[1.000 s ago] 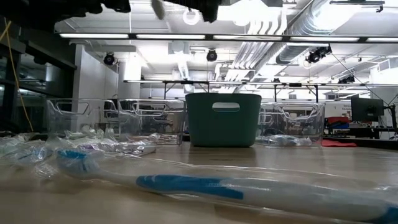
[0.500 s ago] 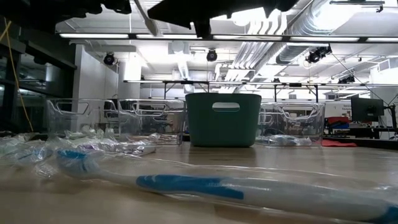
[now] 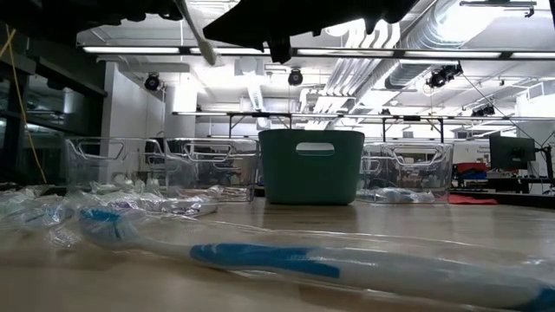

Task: Pick & Place Toothbrushes
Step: Put the green toothbrush into the left transparent bin, then put the blue toothbrush into the right transparent bin

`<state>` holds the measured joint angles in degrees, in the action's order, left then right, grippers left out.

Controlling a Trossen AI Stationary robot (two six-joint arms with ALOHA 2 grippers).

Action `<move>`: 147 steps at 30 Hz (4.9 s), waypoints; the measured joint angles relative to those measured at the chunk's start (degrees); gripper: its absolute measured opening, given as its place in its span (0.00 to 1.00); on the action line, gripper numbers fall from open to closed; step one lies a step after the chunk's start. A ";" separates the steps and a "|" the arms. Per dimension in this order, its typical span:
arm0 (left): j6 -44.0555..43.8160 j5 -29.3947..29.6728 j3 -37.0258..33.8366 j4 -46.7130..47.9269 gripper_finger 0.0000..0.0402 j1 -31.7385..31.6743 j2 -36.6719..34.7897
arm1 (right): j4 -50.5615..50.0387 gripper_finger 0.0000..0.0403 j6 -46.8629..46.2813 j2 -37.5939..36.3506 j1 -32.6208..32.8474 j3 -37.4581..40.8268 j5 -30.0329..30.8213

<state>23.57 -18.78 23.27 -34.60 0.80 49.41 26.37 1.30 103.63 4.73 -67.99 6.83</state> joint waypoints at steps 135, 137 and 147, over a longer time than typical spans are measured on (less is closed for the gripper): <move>-8.96 37.17 16.17 54.31 0.59 -8.24 -7.35 | -38.09 0.47 -34.23 -4.53 24.54 -8.56 0.53; -9.03 37.15 16.17 53.22 0.59 -8.26 -6.63 | -42.34 0.47 -32.90 -0.51 24.93 -13.97 0.24; -13.04 36.12 16.17 50.39 0.59 -8.26 -1.05 | -67.54 0.47 -39.75 13.41 23.28 -29.99 -1.60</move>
<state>10.53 17.34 39.44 15.78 -7.46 48.36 -41.17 -38.45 117.05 28.02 -97.98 5.23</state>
